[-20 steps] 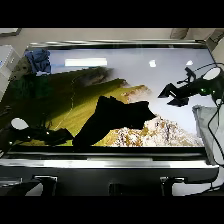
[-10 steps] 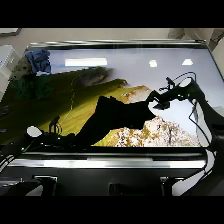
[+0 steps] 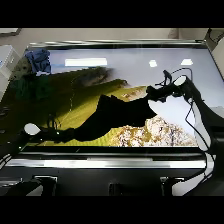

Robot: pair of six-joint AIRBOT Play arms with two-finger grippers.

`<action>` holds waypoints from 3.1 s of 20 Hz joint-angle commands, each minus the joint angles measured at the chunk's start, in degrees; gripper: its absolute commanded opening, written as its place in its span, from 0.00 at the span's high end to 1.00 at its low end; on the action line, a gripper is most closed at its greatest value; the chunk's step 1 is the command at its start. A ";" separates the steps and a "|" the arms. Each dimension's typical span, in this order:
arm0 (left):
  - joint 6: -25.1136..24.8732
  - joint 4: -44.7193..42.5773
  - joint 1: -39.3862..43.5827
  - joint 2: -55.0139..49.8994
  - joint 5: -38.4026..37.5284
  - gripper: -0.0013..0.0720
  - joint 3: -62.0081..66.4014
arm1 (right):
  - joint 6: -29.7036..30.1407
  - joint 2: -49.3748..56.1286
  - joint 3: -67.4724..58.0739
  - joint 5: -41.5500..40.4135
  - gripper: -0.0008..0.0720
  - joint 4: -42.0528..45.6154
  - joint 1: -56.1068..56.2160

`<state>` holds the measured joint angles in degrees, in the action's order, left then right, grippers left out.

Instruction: Fold the clothes and pants, and hang the long-sleeved shirts on hangers.

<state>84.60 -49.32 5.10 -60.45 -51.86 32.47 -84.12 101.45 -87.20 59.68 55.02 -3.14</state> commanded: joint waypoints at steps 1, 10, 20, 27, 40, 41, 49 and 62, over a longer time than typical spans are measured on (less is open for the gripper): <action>-0.59 -3.87 -3.69 5.64 0.52 0.95 12.61 | 4.74 -9.68 -2.47 -3.26 0.94 1.36 -1.81; 0.48 -3.91 -11.08 17.79 5.44 0.95 57.88 | 8.59 -49.86 -10.99 -7.74 0.94 5.88 -2.49; 8.00 -28.28 -10.78 19.74 -6.71 0.95 32.81 | -8.81 -57.37 32.35 29.86 0.94 20.41 -2.49; 6.95 -15.96 -8.52 2.34 17.31 0.95 12.24 | -8.87 -48.19 53.48 -11.69 0.94 9.99 -2.49; 1.22 -11.72 -8.61 -3.45 1.57 0.95 13.18 | -2.86 -37.46 48.94 18.23 0.10 -0.57 7.80; 0.66 -11.69 -8.59 -3.43 0.85 0.94 13.18 | -4.61 -38.14 53.83 14.58 0.10 -1.90 11.02; 0.66 -11.69 -8.59 -2.19 -1.70 0.95 13.18 | -3.72 -38.16 63.45 -12.85 0.18 -24.65 22.47; -1.18 -11.69 -8.66 -0.68 -1.75 0.95 14.08 | -2.01 -30.97 53.22 -21.29 0.94 -22.88 29.70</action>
<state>84.93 -61.04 -3.49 -61.91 -53.67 45.89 -87.83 70.28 -28.32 37.06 29.10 26.22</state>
